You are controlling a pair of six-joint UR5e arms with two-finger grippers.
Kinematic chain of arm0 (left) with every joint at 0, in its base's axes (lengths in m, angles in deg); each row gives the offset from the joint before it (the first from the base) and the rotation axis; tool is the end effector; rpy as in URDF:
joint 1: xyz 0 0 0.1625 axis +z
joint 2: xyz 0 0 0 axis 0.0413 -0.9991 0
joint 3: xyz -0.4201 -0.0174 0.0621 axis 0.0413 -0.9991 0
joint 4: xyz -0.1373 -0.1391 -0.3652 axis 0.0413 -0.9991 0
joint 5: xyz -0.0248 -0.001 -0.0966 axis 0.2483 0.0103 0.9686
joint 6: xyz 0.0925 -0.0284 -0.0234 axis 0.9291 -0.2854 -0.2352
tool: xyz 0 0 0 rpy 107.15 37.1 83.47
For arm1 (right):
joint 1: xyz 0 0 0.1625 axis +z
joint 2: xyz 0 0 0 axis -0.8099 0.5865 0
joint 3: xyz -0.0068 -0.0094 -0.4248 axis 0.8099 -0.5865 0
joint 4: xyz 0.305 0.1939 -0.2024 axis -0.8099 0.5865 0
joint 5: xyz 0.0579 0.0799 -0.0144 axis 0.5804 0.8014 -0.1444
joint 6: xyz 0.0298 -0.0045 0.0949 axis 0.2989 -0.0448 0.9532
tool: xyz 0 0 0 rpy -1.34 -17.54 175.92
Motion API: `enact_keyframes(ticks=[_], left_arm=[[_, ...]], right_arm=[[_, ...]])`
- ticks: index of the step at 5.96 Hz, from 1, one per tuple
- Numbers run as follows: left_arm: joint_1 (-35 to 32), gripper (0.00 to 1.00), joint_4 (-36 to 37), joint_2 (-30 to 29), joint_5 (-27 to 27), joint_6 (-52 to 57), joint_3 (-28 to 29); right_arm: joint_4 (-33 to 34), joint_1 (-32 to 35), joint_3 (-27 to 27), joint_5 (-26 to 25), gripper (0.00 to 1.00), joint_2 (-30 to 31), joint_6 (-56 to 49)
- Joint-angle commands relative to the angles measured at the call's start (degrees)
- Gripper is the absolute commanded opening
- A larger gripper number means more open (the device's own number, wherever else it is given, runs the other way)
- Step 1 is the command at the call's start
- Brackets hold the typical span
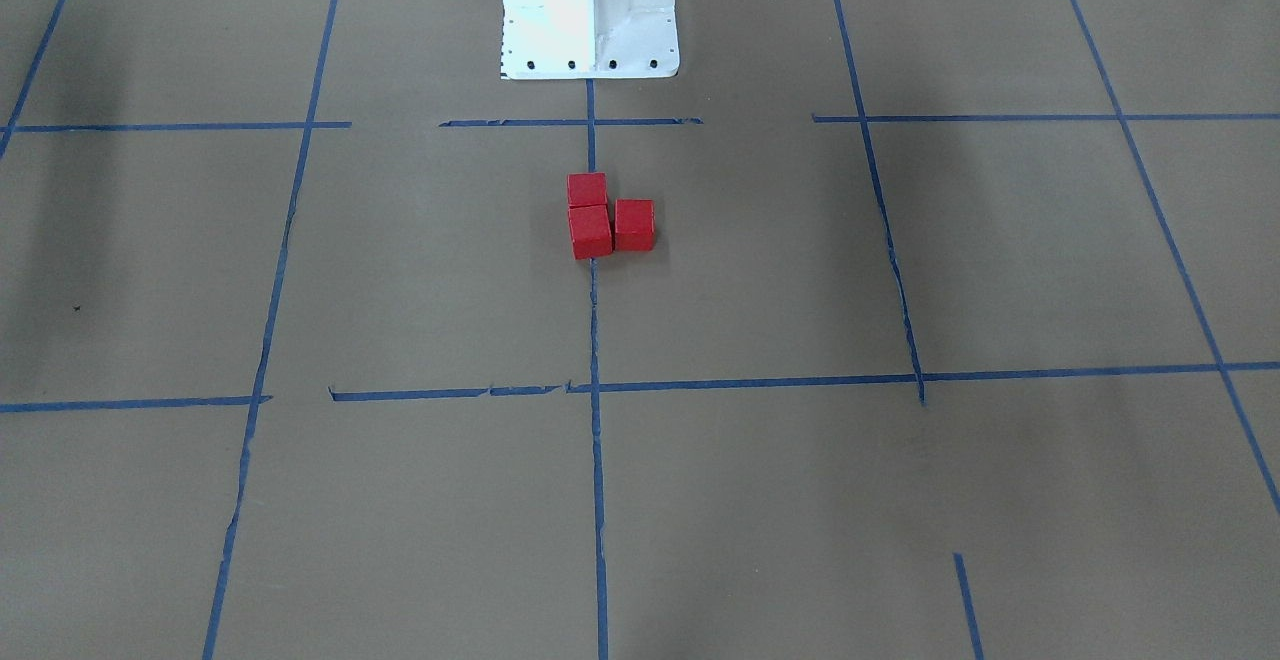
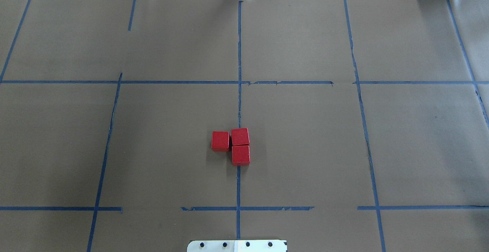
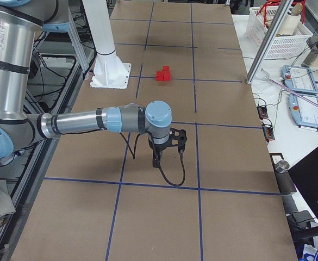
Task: Form red blocks into L shape at center
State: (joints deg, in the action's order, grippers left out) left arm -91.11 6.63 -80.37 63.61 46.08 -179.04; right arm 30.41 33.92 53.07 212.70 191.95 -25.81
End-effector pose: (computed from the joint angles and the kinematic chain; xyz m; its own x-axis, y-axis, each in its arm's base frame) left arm -0.0529 -0.4735 0.5896 0.6895 0.1968 -0.6970 -0.1748 0.9791 0.1036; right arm 0.0454 -0.3911 0.5692 0.6635 0.0669 0.7452 -0.0460 0.9978 -0.0486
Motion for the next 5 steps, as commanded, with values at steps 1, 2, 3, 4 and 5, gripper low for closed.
enact_keyframes(ticks=[1, 2, 3, 4, 5], left_arm=[[0.0, 1.00, 0.0, 0.4, 0.0, 0.1, -0.2], [0.0, 1.00, 0.0, 0.3, -0.2, 0.1, -0.7], [0.0, 1.00, -0.1, 0.2, -0.3, 0.1, -0.1], [0.1, 1.00, -0.1, -0.7, -0.4, 0.1, 0.4], [-0.1, 1.00, -0.1, -0.7, -0.3, 0.4, -1.7]], right_arm=[[-0.1, 0.0, -0.3, 1.7, 1.00, -0.3, 0.0], [-0.2, 0.0, -0.9, 1.7, 1.00, -0.3, 0.1], [-0.2, 0.1, -0.5, 1.6, 1.00, 0.0, 0.1], [-0.4, 0.2, -0.4, 0.9, 1.00, -0.3, 0.0], [-0.4, 0.3, 0.0, 0.9, 1.00, -0.2, 0.1]])
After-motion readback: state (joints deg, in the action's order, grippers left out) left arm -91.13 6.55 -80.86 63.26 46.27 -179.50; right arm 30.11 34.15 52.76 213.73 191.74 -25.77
